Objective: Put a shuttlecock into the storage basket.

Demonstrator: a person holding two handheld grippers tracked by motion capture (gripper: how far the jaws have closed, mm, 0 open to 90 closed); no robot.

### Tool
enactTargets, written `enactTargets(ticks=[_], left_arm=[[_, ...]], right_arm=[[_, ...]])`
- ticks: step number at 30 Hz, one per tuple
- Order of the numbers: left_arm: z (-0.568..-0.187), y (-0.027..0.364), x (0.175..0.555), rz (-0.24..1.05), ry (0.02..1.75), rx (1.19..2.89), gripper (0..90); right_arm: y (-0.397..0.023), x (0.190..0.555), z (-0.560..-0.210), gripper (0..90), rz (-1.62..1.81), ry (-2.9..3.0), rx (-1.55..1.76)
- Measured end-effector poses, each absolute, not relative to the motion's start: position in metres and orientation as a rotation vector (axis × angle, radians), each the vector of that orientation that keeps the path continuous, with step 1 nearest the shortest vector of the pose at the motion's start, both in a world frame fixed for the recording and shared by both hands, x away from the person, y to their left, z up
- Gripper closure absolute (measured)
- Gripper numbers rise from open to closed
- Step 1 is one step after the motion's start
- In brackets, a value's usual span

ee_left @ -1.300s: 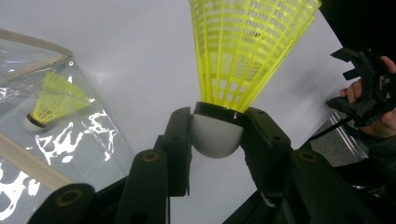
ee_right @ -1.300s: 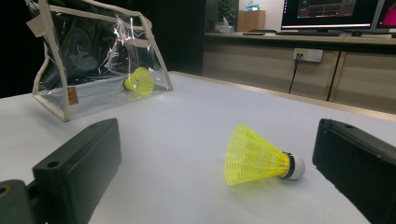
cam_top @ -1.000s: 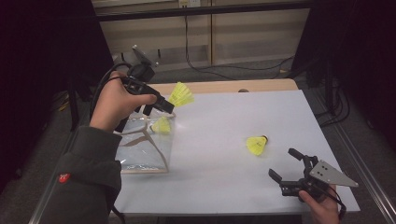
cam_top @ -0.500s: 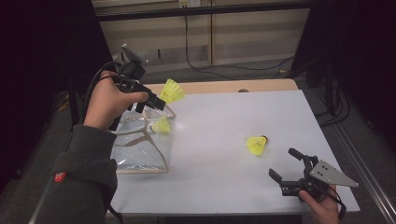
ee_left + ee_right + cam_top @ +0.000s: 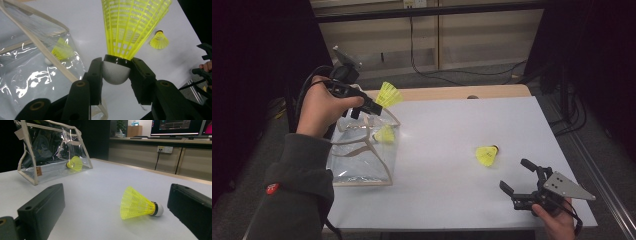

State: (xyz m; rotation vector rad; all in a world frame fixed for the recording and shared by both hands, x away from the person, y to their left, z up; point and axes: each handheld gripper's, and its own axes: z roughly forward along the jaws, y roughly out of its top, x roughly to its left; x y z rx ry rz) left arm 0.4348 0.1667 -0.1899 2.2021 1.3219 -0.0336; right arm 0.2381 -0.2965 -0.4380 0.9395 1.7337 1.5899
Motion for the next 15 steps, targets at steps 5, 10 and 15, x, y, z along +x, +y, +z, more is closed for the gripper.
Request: enactTargets(ticks=[5, 10, 15], left_arm=[[-0.190, 0.172, 0.437, -0.022, 1.337, 2.189, 63.6], [-0.190, 0.176, 0.437, -0.005, 1.352, 2.171, 63.6], [-0.189, 0.180, 0.438, 0.012, 1.370, 2.154, 63.6]], right_arm=[[-0.297, 0.238, -0.438, 1.0, 1.590, 1.735, 0.941], [-0.297, 0.238, -0.438, 1.0, 1.589, 1.735, 0.941], [-0.296, 0.238, -0.438, 1.0, 1.587, 1.736, 0.942]])
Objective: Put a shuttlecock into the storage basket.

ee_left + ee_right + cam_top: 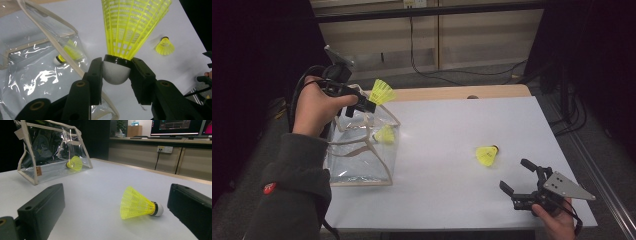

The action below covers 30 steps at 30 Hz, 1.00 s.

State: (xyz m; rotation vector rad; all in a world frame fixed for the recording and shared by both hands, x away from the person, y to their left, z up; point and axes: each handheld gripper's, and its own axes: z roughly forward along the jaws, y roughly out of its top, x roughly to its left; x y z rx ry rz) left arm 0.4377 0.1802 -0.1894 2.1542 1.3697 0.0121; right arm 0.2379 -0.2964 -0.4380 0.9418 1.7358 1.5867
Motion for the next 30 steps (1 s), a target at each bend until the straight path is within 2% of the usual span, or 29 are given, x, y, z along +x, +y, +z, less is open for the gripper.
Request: enactTargets(ticks=[30], left_arm=[[-0.193, 0.205, 0.443, 0.092, 1.479, 2.072, 63.5]], right_arm=[[-0.296, 0.238, -0.438, 1.0, 1.591, 1.732, 0.943]])
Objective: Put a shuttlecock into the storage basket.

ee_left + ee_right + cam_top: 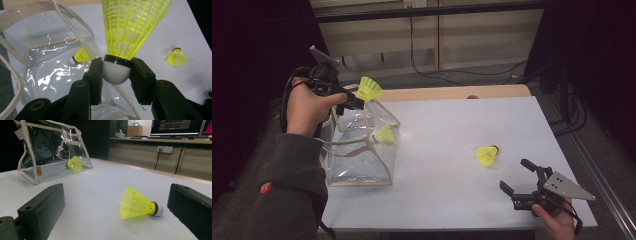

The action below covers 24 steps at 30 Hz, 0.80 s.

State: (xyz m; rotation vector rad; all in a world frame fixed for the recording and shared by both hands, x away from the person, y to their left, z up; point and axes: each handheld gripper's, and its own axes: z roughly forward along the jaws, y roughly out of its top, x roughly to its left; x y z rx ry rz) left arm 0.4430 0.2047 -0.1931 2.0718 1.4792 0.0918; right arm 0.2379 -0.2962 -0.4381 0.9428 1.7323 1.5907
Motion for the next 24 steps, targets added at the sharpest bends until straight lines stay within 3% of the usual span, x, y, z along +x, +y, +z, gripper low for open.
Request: enactTargets(ticks=[24], left_arm=[[-0.203, 0.221, 0.448, 0.161, 1.577, 1.991, 63.5]], right_arm=[[-0.296, 0.238, -0.438, 1.0, 1.589, 1.734, 0.944]])
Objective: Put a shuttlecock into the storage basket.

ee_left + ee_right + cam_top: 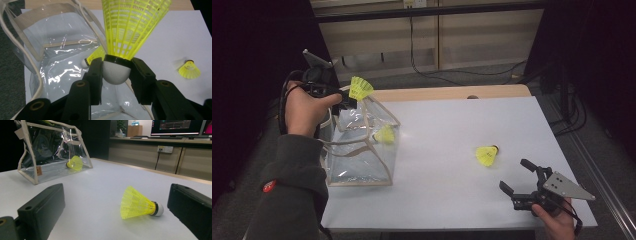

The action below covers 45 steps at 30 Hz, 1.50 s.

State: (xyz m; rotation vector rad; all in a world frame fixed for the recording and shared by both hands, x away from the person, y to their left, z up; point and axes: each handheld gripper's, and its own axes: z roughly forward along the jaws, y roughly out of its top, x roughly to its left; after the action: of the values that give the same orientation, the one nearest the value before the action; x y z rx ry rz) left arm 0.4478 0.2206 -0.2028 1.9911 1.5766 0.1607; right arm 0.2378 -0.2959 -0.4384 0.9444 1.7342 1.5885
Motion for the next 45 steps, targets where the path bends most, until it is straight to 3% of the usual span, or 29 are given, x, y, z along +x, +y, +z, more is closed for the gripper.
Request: enactTargets(ticks=[45], left_arm=[[-0.233, 0.239, 0.464, 0.290, 1.771, 1.854, 63.3]], right_arm=[[-0.296, 0.238, -0.438, 1.0, 1.590, 1.733, 0.943]])
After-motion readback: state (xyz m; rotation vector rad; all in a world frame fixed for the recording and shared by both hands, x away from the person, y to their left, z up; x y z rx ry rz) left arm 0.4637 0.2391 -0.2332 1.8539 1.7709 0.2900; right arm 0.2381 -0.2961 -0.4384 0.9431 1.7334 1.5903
